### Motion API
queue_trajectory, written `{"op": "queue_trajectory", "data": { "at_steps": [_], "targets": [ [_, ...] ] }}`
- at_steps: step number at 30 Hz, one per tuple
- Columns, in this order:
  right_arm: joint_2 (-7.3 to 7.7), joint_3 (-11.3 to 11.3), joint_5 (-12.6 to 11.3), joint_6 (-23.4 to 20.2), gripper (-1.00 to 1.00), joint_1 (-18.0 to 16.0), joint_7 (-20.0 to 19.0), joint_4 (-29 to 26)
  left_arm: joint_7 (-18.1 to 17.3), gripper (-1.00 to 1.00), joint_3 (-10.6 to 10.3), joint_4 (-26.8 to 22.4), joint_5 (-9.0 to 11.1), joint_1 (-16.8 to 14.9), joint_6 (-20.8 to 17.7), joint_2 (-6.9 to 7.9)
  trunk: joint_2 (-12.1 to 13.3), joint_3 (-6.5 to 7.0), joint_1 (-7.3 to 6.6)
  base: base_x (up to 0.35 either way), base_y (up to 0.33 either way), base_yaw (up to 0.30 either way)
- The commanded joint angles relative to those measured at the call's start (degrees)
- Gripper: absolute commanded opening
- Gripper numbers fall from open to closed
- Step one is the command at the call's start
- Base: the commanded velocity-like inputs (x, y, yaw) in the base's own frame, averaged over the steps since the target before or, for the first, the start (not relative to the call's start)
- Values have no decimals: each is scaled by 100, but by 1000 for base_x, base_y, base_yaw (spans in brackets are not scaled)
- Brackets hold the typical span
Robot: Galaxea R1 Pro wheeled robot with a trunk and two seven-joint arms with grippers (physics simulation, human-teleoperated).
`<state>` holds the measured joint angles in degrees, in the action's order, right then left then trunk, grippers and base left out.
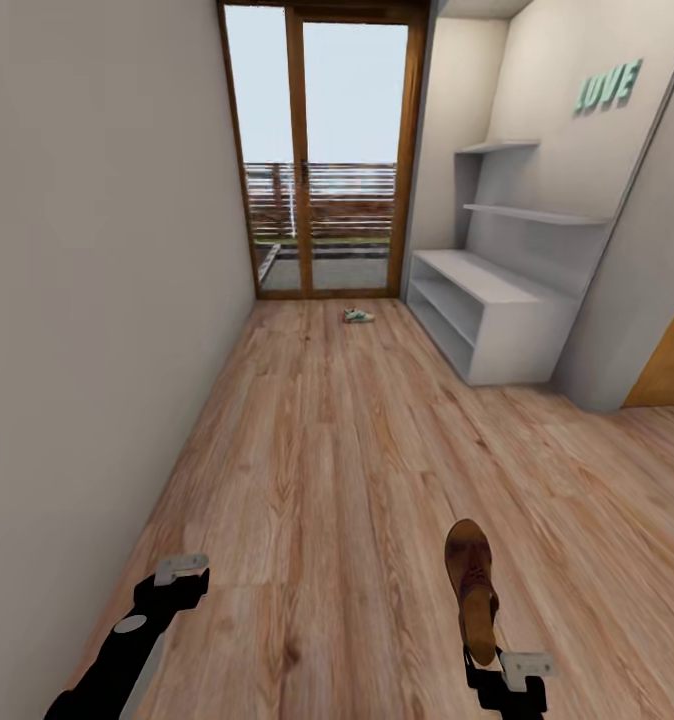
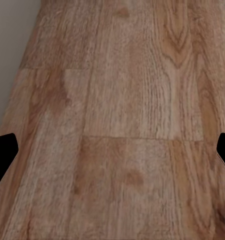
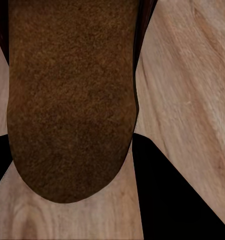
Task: Pick up the two gym shoes and the two sandals from the corridor floor and place them onto the hallstand (shoe rack) in the corridor, making sure they are on the rack and not on the floor. Arrange them so the two gym shoes are next to each other and the two sandals are next to each other.
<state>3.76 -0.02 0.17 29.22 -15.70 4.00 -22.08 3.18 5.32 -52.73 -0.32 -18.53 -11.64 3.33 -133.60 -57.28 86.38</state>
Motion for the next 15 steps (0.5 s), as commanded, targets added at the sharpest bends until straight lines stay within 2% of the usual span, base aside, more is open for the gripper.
{"op": "queue_trajectory", "data": {
  "at_steps": [1,15],
  "targets": [
    [0,2,-16,14,-100,-3,3,2,16,100,-4,-9,-3,-1,-31,1,-2,-5,2,338,0,0],
    [2,-7,-24,14,-100,-3,22,2,16,100,-4,-9,-3,-1,-31,1,-2,-5,2,339,0,0]
  ]
}}
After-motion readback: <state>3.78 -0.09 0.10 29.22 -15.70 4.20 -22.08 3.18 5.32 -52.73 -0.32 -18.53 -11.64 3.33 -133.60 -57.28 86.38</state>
